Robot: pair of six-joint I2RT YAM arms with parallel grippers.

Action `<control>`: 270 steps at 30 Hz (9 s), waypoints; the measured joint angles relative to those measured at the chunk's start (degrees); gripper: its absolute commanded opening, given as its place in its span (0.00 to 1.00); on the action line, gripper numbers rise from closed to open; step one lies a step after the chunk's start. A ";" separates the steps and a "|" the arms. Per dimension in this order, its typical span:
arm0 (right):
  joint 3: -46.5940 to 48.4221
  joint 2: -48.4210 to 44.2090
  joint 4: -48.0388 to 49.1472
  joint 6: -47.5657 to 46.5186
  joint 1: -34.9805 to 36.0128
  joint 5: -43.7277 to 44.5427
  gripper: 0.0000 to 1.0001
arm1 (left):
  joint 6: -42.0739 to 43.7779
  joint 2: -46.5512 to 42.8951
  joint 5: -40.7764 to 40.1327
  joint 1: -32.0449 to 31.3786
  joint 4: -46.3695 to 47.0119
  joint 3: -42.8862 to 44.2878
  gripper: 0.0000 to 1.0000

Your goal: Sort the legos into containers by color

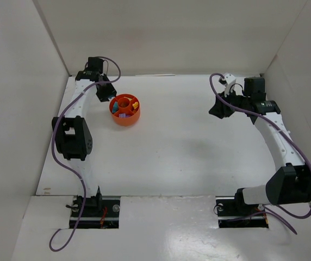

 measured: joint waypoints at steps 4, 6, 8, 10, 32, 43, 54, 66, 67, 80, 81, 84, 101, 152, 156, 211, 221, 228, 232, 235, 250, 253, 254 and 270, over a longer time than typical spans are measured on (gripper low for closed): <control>0.00 0.11 0.02 0.04 -0.46 0.00 0.00 | -0.46 0.09 0.28 0.13 0.07 0.00 0.06; 0.00 0.31 0.00 0.04 -0.57 0.15 0.00 | -0.63 0.17 0.59 0.15 0.13 0.00 0.06; 0.00 0.37 0.00 0.04 -0.57 0.31 0.00 | -0.79 0.46 0.92 0.15 0.48 0.00 0.07; 0.00 0.37 0.00 0.04 -0.59 0.39 0.00 | -0.83 0.92 1.09 0.15 0.79 0.00 0.07; 0.00 1.03 -0.04 0.04 -0.59 1.03 0.00 | -1.40 2.56 1.88 0.68 4.61 -2.21 0.14; 0.00 1.11 -0.09 0.11 -0.59 1.25 0.00 | -1.14 1.20 3.04 0.66 6.03 -4.28 0.15; 0.00 1.77 -0.11 0.26 -0.59 1.22 0.00 | -1.81 -1.38 3.58 0.61 5.49 -6.34 0.14; 0.00 2.64 -0.28 0.48 -0.59 1.18 0.00 | -2.86 -5.35 6.10 0.42 6.10 -8.94 0.14; 0.00 2.67 -0.28 0.48 -0.59 1.18 0.00 | -2.91 -5.35 6.08 0.42 6.05 -9.42 0.14; -0.02 3.06 -1.14 0.50 -0.59 1.20 0.00 | -4.31 -5.33 5.79 0.42 7.10 -11.76 0.30; -0.02 3.06 -1.14 0.50 -0.59 1.20 0.00 | -4.39 -5.33 5.73 0.42 7.34 -11.96 0.31; -0.02 3.06 -1.14 0.50 -0.59 1.22 0.00 | -4.48 -5.33 5.77 0.42 7.34 -12.17 0.39; -0.04 3.08 -1.16 0.50 -0.59 1.20 0.00 | -4.20 -5.33 6.45 0.42 8.61 -12.92 0.43; -0.13 3.39 -1.11 0.52 -0.59 -0.07 0.00 | -1.60 -8.81 3.91 -2.97 11.87 -19.21 0.23; -0.13 3.37 -1.09 0.52 -0.59 -0.11 0.00 | -1.38 -10.62 3.54 -3.43 11.54 -19.21 0.24; 73.05 76.02 40.83 18.16 33.42 8.79 0.00 | -11.26 -43.50 -5.55 6.05 13.81 -44.83 1.00; 73.42 77.18 45.59 19.89 36.92 9.14 0.00 | -9.97 -43.98 -4.04 6.05 15.67 -48.50 1.00; 71.10 77.18 46.07 20.11 38.12 8.72 0.00 | -9.99 -44.00 -4.11 6.05 16.00 -48.59 1.00; 68.17 77.18 45.68 20.33 38.12 8.72 0.00 | -9.99 -44.02 -4.31 6.05 15.93 -48.72 1.00; 67.56 77.15 45.90 20.65 38.07 8.50 0.02 | -10.01 -44.04 -4.46 6.05 15.93 -48.74 1.00; 66.62 77.05 47.43 20.90 38.07 6.78 0.49 | -10.01 -44.22 -4.52 6.05 15.91 -49.44 1.00; 66.45 76.91 47.34 20.85 38.07 6.75 0.56 | -9.99 -44.22 -4.52 6.05 15.93 -49.44 1.00; 66.42 76.89 47.36 20.92 38.07 6.78 0.58 | -10.01 -44.22 -4.52 6.05 15.91 -49.44 1.00; 65.77 75.23 46.71 20.48 38.07 4.26 0.67 | -10.01 -44.22 -3.87 6.05 15.96 -49.46 1.00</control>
